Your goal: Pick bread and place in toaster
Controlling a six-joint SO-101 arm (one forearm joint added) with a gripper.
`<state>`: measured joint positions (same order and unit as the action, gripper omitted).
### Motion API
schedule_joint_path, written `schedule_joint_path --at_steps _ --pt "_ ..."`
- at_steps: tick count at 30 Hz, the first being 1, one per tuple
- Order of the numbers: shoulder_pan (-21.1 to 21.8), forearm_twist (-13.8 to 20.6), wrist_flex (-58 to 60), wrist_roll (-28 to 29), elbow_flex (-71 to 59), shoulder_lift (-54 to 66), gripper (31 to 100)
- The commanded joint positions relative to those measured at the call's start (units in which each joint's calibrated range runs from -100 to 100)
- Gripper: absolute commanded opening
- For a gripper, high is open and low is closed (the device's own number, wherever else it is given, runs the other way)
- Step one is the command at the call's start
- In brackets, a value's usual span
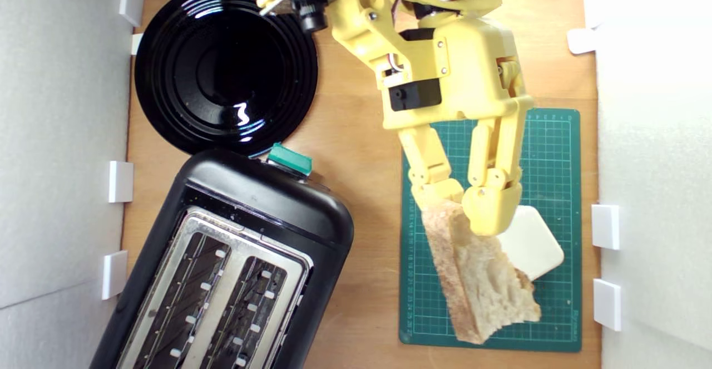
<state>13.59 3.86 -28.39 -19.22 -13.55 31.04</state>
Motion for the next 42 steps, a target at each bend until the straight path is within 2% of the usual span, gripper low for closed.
schedule_joint_path --at_steps 1,4,12,16,20,24,31,36,39,42 --pt "-6.3 -8.2 -9.8 -7.4 16.6 2.0 55.5" --pt "-10.6 -11.2 -14.3 -11.9 22.8 1.6 55.5" --pt "-18.3 -11.4 -24.4 -25.2 27.6 0.3 56.0" --pt "-22.1 -10.3 -30.0 -31.2 30.4 0.3 56.0" --pt "-25.7 -10.1 -30.9 -34.4 32.5 0.2 56.1" --pt "-27.0 -5.8 -30.9 -34.9 33.7 -0.1 56.0" --pt "-27.2 2.2 -30.8 -32.0 33.7 -0.4 55.6" --pt "-27.2 5.7 -30.8 -31.7 33.7 -0.5 55.6" --pt "-27.3 6.3 -30.9 -31.4 33.7 -0.6 55.6" --pt "-26.8 9.4 -30.9 -28.3 33.7 -2.1 55.6"
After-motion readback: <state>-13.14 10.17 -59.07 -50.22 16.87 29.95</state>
